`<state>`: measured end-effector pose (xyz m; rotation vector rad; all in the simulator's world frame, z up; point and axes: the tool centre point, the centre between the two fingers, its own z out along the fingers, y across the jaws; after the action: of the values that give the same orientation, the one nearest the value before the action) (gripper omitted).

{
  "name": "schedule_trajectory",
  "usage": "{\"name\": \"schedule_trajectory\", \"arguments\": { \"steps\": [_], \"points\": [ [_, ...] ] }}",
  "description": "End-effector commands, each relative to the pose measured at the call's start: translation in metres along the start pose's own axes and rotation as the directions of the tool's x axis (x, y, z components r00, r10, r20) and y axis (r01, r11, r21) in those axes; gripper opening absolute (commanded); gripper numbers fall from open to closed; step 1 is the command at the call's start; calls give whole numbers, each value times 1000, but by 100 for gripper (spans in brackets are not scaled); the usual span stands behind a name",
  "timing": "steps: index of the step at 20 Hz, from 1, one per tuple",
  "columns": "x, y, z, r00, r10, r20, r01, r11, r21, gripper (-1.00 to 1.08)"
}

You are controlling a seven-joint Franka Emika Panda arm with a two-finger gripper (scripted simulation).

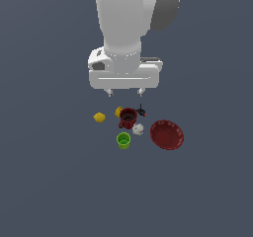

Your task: Pick up a designated object from a clutter of objects.

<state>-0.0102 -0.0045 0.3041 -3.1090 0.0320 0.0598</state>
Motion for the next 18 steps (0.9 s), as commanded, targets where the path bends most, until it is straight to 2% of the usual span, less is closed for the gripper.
{"name": "schedule_trajectory", "arguments": {
  "steps": [1, 9, 13, 18],
  "points": [
    [0, 0, 0, 1000, 0, 0, 0, 1000, 0, 28],
    [4, 6, -9, 1000, -9, -21, 9, 1000, -3, 28],
    [5, 3, -6, 1000, -12, -15, 12, 1000, -8, 28],
    [10, -11, 6, 1000, -25, 7, 25, 999, -33, 28]
  ]
}}
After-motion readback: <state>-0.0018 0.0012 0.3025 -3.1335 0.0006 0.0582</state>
